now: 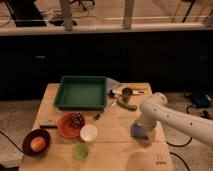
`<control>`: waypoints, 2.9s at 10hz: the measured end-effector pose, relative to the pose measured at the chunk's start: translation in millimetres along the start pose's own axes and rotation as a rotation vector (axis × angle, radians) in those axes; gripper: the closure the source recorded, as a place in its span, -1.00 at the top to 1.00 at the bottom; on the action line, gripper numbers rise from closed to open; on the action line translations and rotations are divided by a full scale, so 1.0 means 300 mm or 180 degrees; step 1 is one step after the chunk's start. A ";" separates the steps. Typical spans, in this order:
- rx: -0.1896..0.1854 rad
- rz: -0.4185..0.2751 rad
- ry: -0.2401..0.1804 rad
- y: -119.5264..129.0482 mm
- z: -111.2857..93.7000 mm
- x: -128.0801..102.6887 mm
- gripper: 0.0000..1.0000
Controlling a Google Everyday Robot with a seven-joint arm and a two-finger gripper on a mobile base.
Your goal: Place sponge in tray
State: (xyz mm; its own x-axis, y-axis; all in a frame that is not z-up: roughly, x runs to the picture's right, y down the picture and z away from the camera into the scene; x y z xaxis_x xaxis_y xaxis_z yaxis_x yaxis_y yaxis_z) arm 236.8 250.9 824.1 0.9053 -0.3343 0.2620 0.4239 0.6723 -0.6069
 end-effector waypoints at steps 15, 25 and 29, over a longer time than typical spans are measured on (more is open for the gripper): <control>0.0008 0.0100 -0.0052 0.005 0.026 0.022 0.05; 0.0010 0.0133 -0.0056 0.020 0.008 0.031 -0.95; 0.0067 0.0135 -0.0050 0.020 -0.033 0.045 -0.96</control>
State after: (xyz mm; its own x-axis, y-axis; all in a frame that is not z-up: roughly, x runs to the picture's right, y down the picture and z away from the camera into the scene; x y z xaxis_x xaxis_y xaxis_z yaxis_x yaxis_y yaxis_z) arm 251.2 244.0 816.6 0.9228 -0.2949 0.2481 0.3853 0.6995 -0.6018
